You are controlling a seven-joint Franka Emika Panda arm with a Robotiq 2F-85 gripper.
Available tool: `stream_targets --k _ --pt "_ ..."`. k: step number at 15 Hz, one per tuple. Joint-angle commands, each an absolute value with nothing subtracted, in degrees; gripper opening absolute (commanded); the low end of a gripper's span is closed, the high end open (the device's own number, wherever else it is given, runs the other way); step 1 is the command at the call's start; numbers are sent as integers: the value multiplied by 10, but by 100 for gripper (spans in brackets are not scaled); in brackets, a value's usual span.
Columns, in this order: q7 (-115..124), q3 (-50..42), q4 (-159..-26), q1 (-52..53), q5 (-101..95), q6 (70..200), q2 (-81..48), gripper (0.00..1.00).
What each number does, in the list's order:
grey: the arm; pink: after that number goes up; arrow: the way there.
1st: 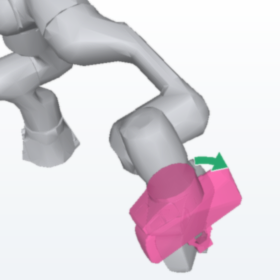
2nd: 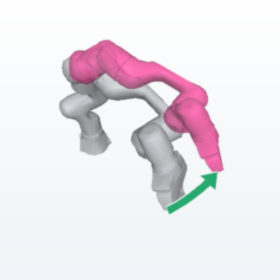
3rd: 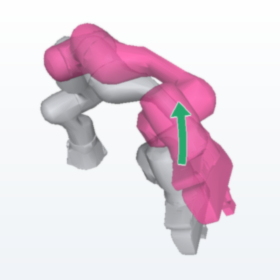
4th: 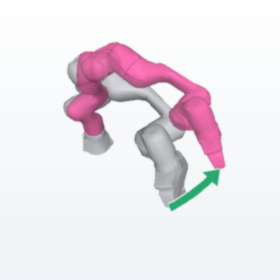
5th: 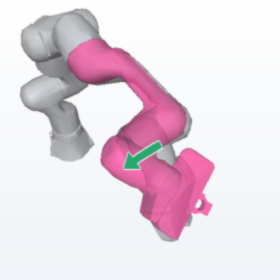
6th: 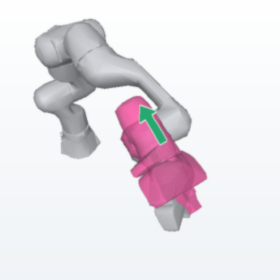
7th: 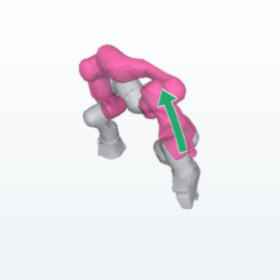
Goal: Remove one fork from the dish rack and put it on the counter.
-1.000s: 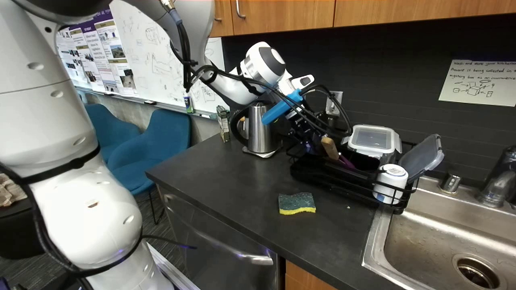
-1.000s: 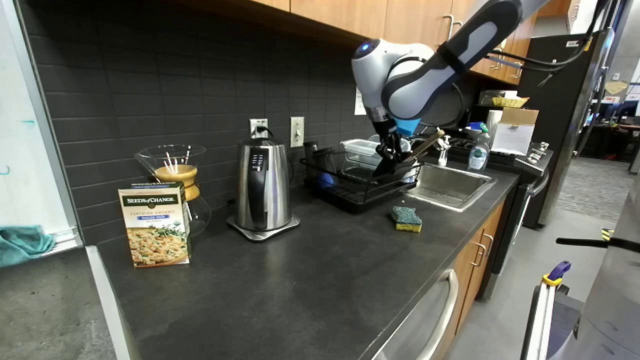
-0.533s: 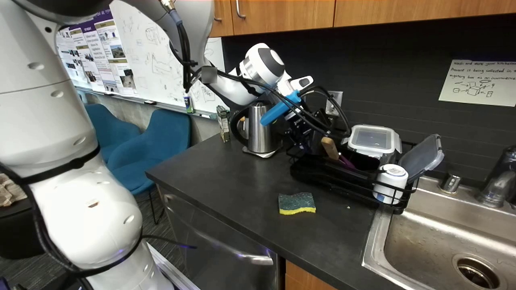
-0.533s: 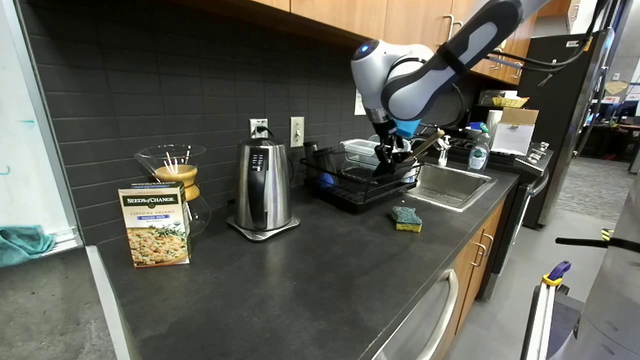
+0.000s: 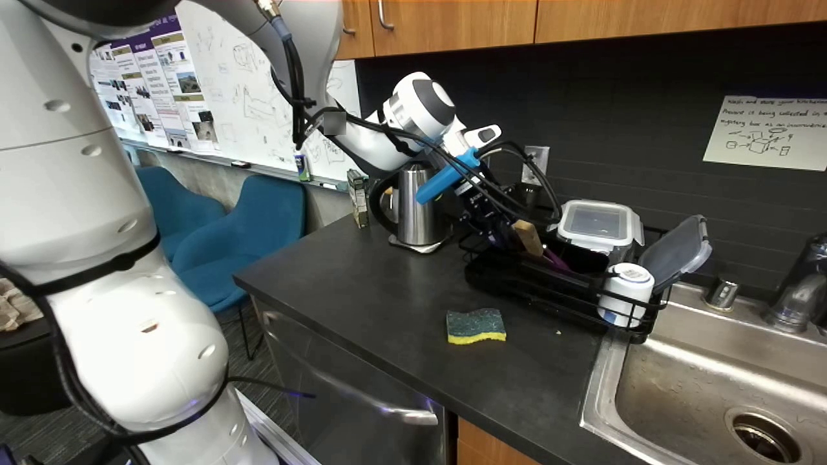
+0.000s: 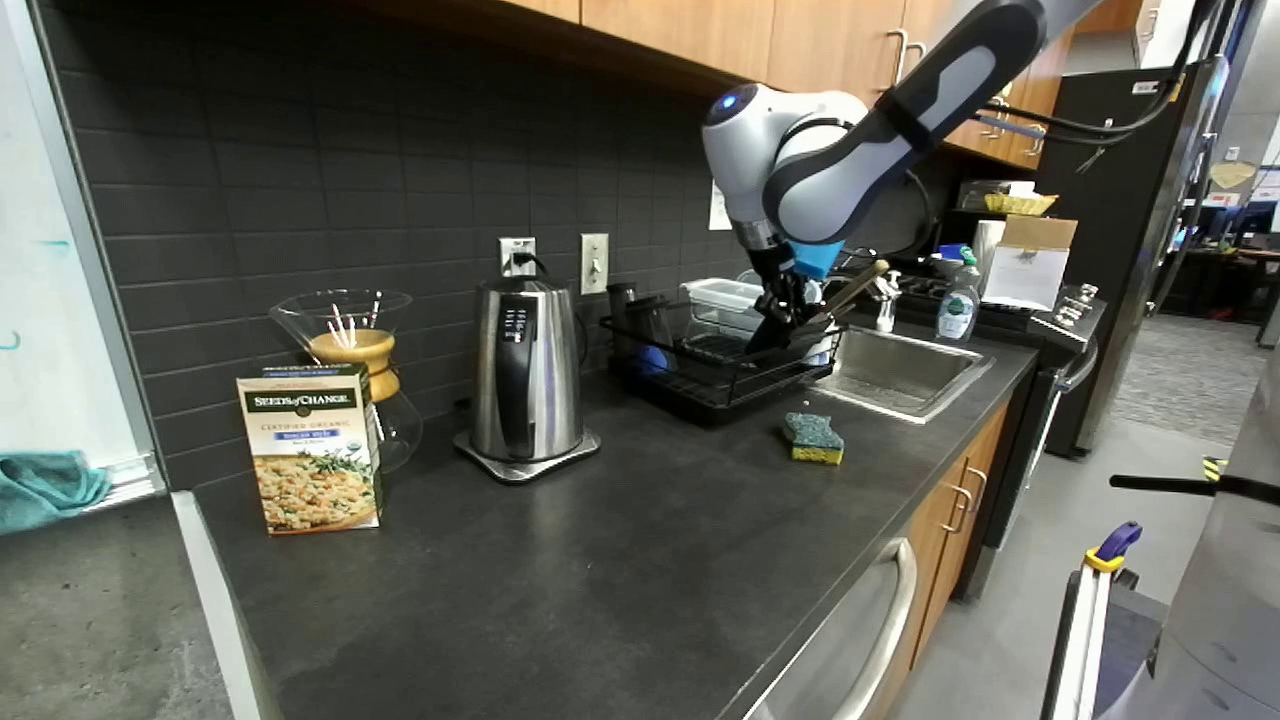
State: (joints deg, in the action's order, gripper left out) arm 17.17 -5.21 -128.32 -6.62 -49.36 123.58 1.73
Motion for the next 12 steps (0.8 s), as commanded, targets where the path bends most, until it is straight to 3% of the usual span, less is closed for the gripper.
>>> stream_targets --k 1,12 --pt "187 -51 -1293 -62 -511 1226 32 3" --pt "194 -45 -1293 -59 -512 1216 52 1"
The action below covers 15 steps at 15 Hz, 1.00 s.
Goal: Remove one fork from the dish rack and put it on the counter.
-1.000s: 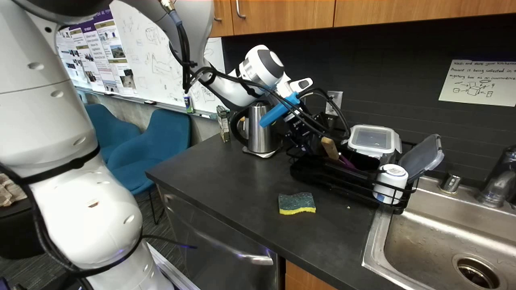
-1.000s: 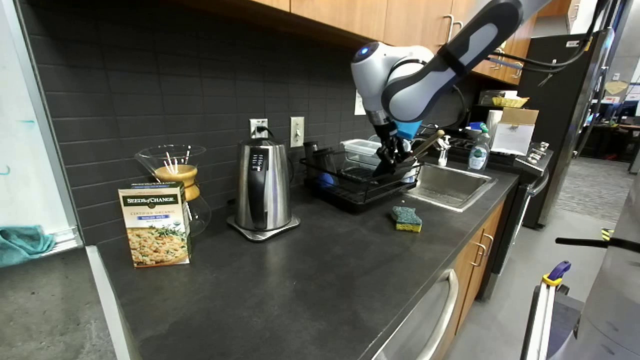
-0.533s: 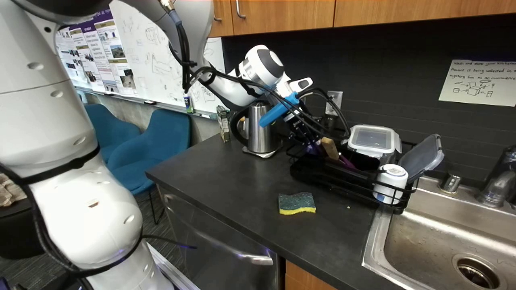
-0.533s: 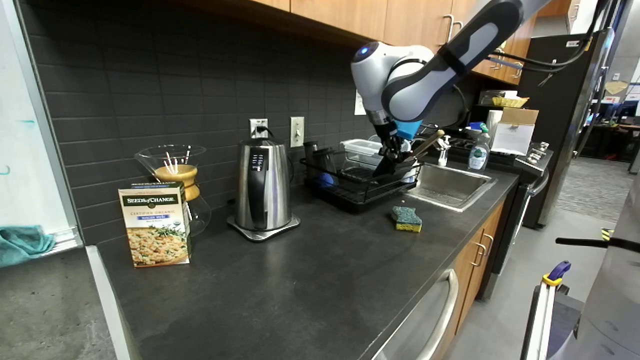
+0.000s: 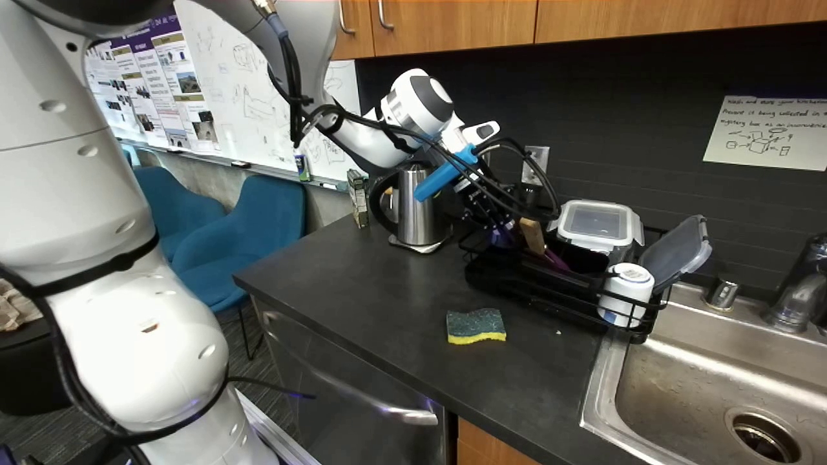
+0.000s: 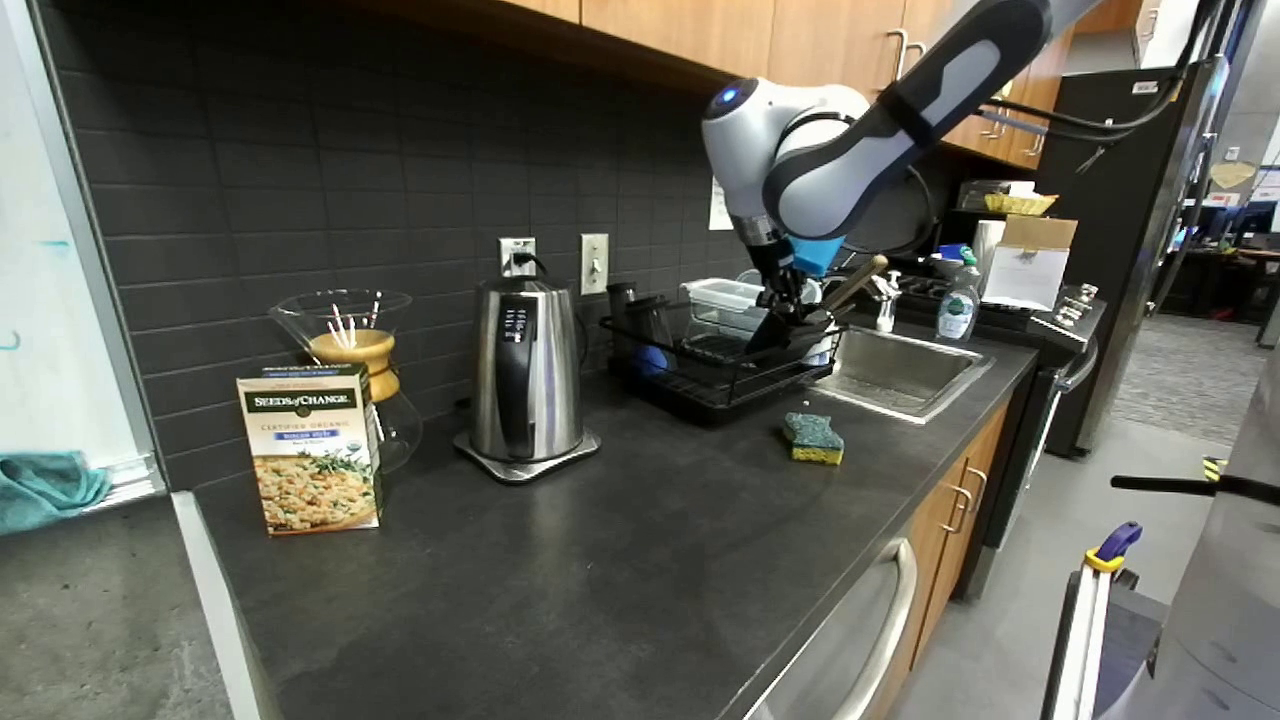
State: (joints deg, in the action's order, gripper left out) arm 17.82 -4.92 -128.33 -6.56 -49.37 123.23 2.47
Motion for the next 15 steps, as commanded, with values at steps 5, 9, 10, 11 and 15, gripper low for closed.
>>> stream_targets --k 5,9,10,11,15 --pt "197 -36 -1291 -52 -506 1193 70 1" --pt "195 -28 -1290 -45 -498 1170 81 1" --pt "195 -25 -1291 -42 -496 1164 85 1" --pt "194 -23 -1292 -41 -494 1159 87 1" --pt "193 -12 -1294 -30 -486 1139 98 1"
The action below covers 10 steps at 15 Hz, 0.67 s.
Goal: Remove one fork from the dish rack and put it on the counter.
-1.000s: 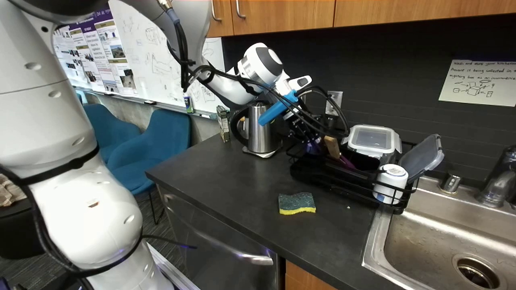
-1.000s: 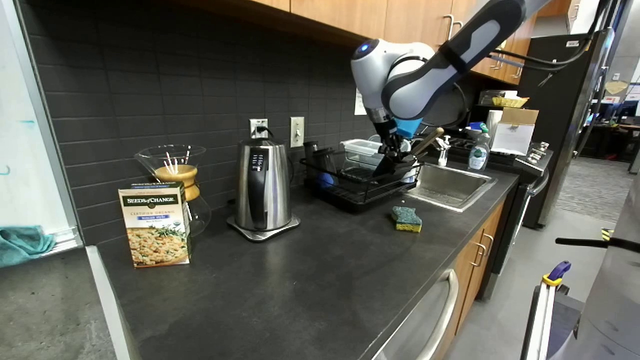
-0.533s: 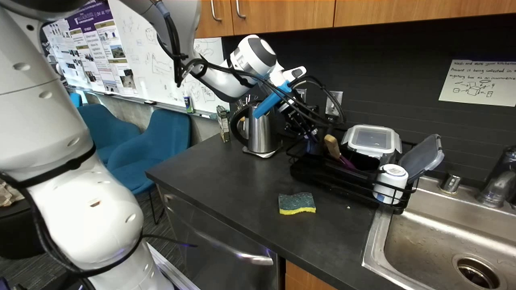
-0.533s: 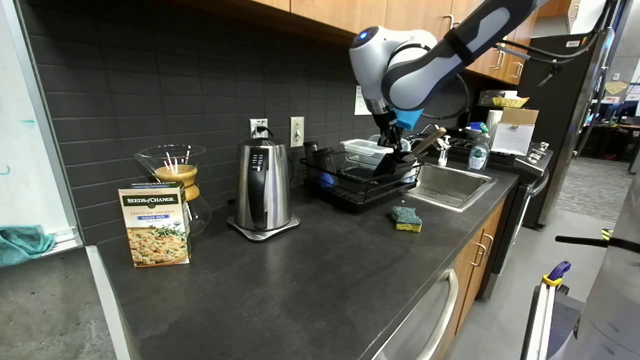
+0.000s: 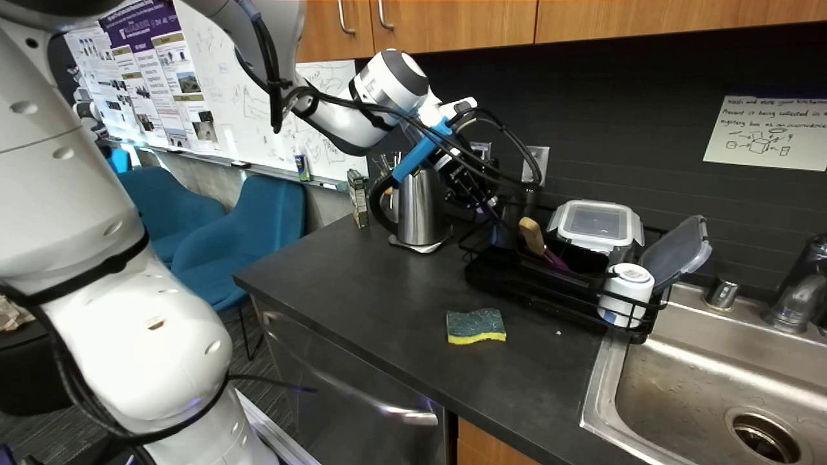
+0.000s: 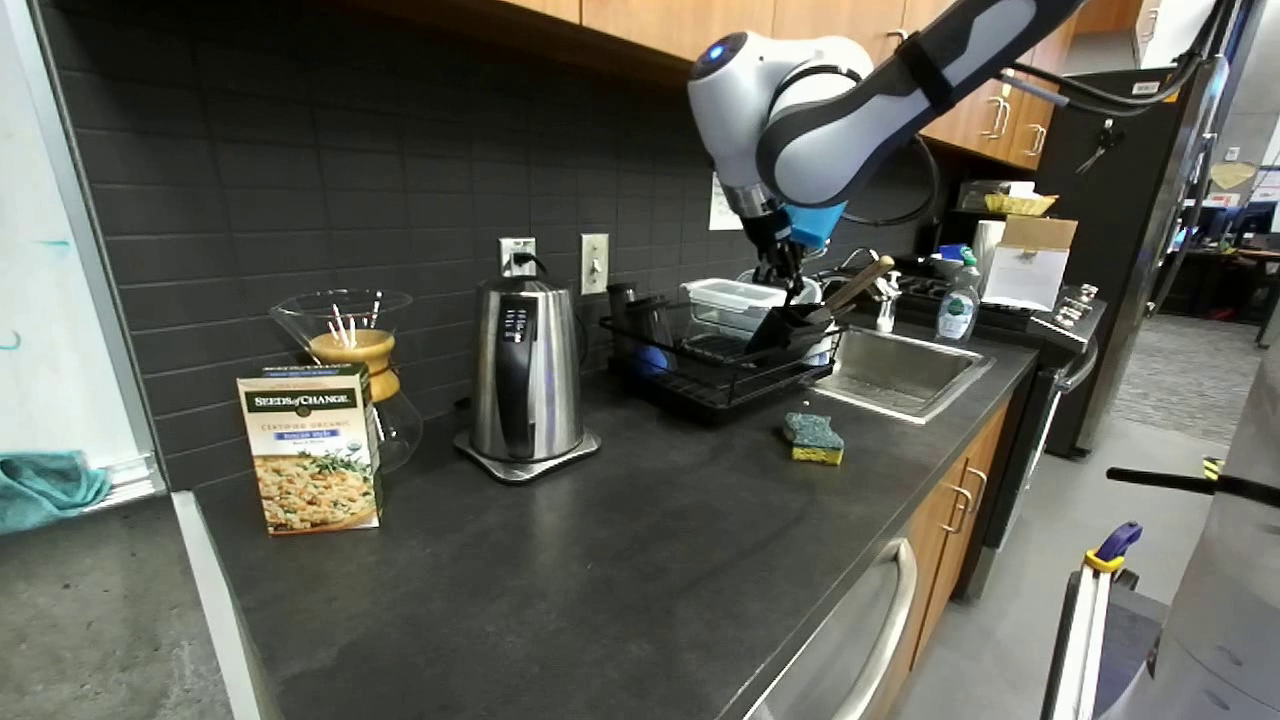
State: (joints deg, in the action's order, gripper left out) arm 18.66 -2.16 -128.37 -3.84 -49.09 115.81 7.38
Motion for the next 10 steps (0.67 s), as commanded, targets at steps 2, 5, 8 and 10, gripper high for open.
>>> stream_targets --k 2,5,8,10 --pt "193 -6 -1297 -25 -484 1123 108 1" --pt "197 3 -1301 -19 -484 1103 124 1" --pt "202 14 -1306 -11 -482 1087 140 1" --pt "208 22 -1309 -5 -483 1075 150 1"
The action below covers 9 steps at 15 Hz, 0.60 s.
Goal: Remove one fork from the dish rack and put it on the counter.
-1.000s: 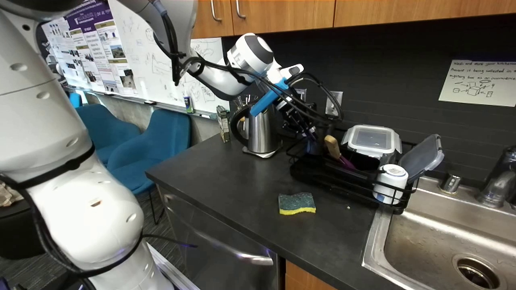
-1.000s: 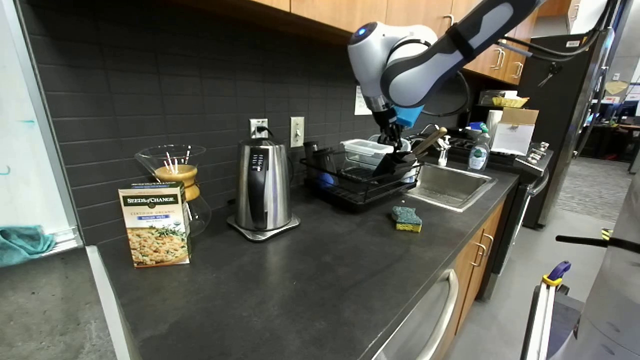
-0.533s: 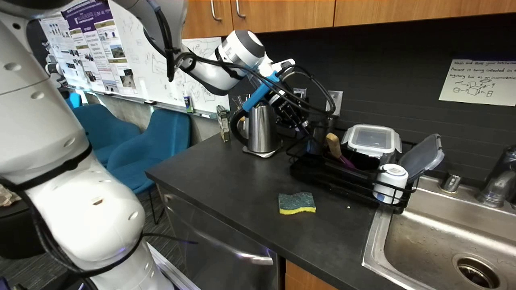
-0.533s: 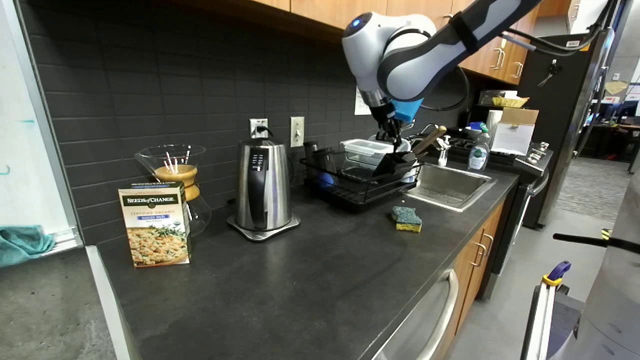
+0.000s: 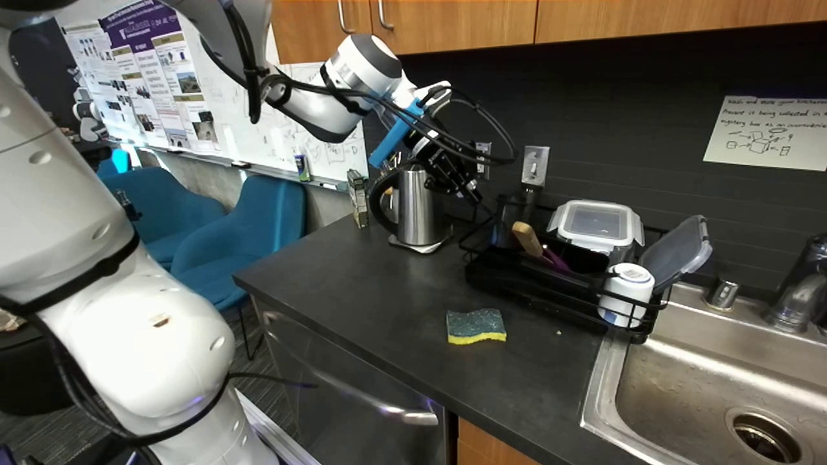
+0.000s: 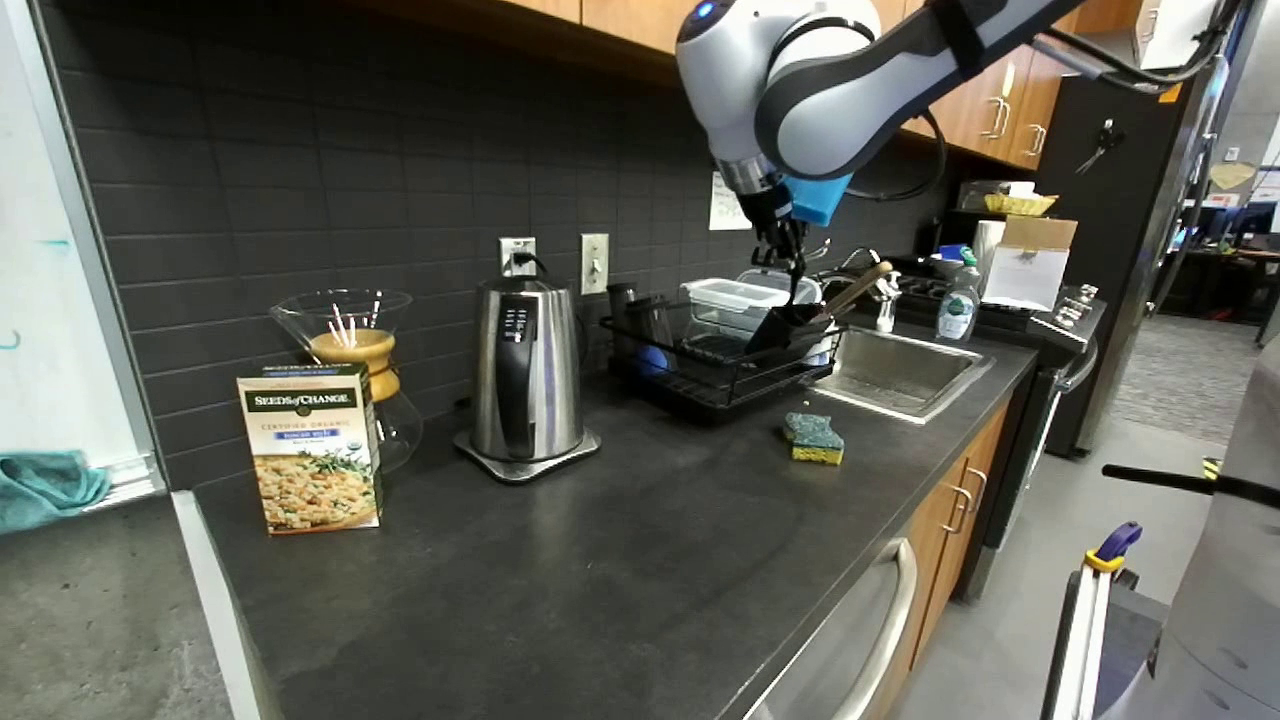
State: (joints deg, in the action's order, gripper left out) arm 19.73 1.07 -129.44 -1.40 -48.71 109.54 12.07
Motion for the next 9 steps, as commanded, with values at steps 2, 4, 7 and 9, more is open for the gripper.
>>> stream_targets --k 2,4,7,9 --pt "212 28 -1312 -1 -486 1069 158 1" --pt "217 35 -1314 3 -487 1064 163 1" --pt "220 47 -1318 10 -486 1059 162 1" --pt "223 53 -1322 17 -482 1061 158 1"
